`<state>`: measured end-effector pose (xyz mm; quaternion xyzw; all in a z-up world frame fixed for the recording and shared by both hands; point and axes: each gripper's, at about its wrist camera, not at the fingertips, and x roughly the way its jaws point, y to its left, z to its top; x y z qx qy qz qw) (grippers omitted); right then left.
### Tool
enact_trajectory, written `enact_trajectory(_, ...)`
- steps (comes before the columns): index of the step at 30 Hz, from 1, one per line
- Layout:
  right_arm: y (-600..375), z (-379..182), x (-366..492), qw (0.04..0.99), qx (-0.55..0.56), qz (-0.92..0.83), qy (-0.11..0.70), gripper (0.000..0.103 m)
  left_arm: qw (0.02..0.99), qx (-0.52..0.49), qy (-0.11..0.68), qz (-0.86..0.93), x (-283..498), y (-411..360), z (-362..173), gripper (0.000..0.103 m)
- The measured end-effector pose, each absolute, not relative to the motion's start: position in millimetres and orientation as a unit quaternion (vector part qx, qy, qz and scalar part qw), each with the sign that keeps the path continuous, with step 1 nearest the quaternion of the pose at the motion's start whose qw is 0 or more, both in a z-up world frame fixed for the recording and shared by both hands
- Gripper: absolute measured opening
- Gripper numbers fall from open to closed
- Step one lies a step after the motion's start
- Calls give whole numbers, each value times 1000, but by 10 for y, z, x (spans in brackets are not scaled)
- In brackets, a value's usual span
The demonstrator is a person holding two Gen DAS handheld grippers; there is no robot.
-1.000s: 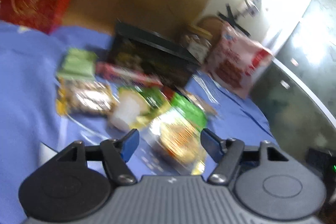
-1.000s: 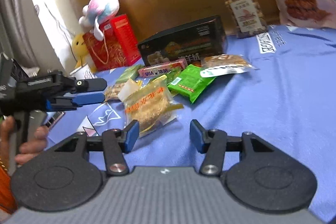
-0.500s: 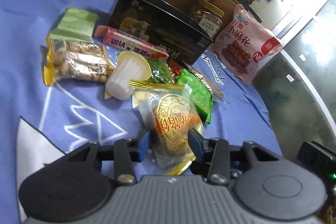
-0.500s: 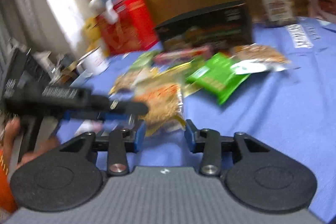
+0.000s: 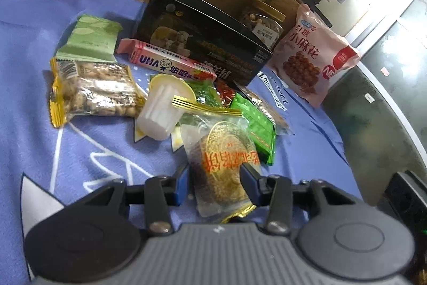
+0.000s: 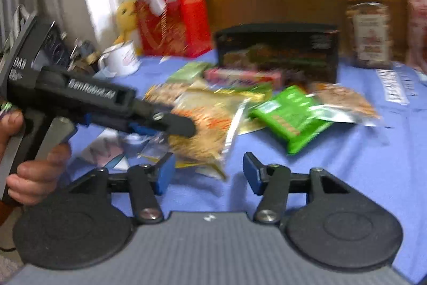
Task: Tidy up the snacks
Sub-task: 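Lift the mooncake pack over the black tin box and release it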
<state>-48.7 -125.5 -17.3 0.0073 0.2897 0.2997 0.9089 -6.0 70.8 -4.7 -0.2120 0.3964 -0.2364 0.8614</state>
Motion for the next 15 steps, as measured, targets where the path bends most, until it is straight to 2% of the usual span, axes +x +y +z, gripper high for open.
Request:
enact_trajectory(1,-1200,-200,-468,905,3,308,294,55,863,-209,397,-233,-65,707,-26,41)
enact_trajectory(3,-1124,-181,-514,913,-21,298,279,46,864,-215,389,-238,-84,734,82,41)
enact_trajectory(9,-1204,188,-502,931,-6,296,213,45,895,-173,326,-251,168,667,700,41)
enact_trajectory(12,-1242,411,-197,940,7,286,188,45,907,-153,304,-250,579,587,929,42)
enact_trajectory(15,-1307,575,257,944,34,271,187,45,906,-156,314,-237,1049,526,983,43)
